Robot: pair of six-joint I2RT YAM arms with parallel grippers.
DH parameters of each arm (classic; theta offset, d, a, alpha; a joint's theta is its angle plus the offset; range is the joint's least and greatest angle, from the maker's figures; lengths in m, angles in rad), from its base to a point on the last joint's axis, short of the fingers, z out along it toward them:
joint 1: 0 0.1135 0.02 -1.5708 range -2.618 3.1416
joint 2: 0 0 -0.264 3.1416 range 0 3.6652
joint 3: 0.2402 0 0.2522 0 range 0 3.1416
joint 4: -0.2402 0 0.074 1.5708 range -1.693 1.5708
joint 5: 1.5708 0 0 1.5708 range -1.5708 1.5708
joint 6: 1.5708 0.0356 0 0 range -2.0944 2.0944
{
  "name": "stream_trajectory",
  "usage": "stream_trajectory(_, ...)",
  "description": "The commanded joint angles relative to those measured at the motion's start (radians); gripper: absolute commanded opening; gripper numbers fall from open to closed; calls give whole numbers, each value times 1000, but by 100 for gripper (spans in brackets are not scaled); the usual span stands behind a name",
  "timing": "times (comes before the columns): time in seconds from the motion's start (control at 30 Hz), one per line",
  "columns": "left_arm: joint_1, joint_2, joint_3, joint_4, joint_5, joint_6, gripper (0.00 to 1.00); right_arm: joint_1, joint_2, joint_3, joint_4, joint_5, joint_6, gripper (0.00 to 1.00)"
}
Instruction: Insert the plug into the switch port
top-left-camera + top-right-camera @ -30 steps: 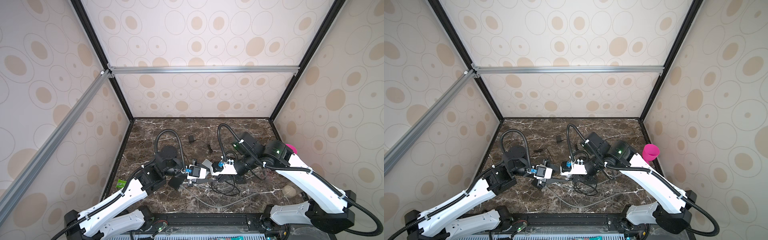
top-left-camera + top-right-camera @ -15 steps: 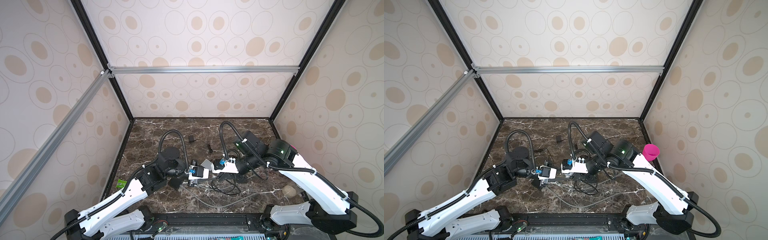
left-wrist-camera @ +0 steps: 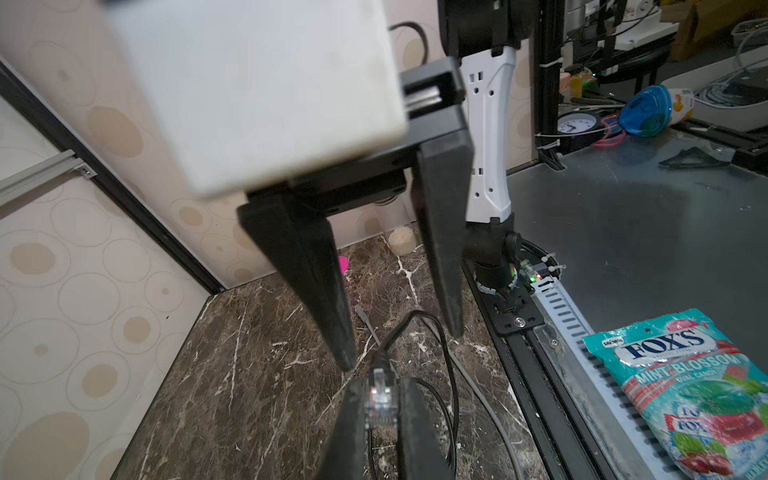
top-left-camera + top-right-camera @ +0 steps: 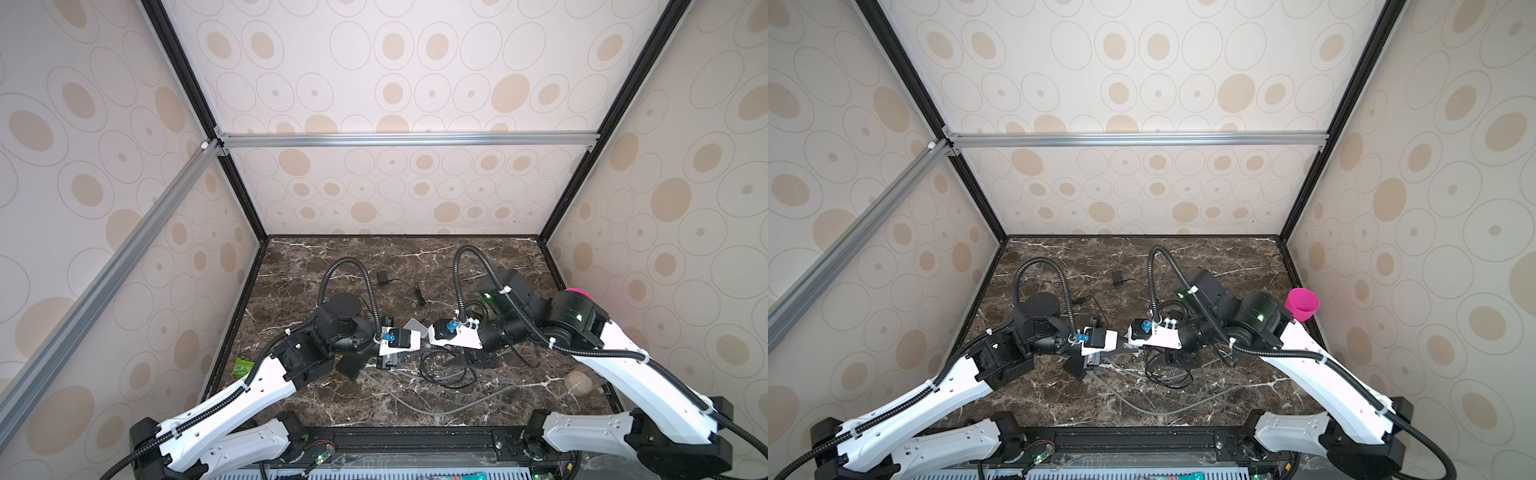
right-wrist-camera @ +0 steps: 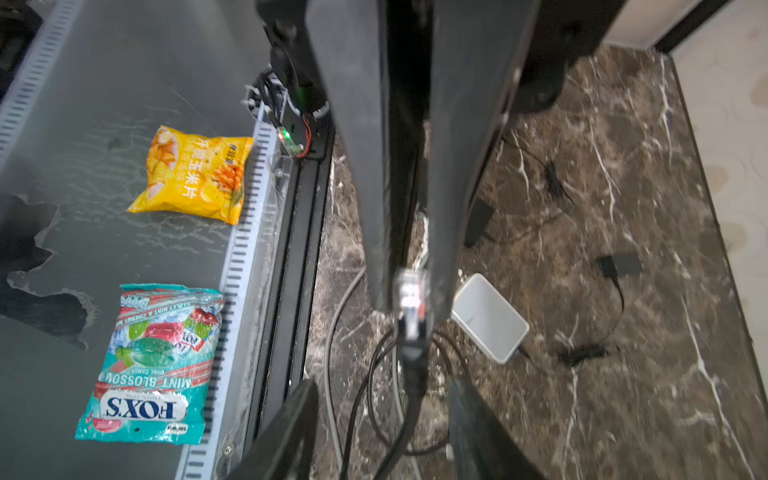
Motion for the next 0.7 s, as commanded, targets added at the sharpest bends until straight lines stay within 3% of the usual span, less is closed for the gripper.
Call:
stream_trajectory(0.0, -2, 0, 47, 58, -63, -85, 0, 5, -79, -67, 145, 75, 38, 57)
stream_trajectory(0.1, -2, -16, 27, 118, -73, -135, 0, 4, -94, -105, 205, 189, 118, 57)
stream_trajectory(0.23, -3, -14, 19, 150, -67, -160, 0, 5, -115, -174, 334, 220, 200, 55)
stream_trajectory(0.43, -2, -1, 23, 164, -50, -179, 0, 4, -88, -191, 391, 195, 209, 49)
stream_trajectory(0.57, -3, -2, 21, 160, -54, -178, 0, 5, -93, -192, 406, 162, 205, 33)
stream_trajectory(0.67, -3, -2, 21, 155, -56, -177, 0, 4, -109, -201, 409, 124, 197, 29)
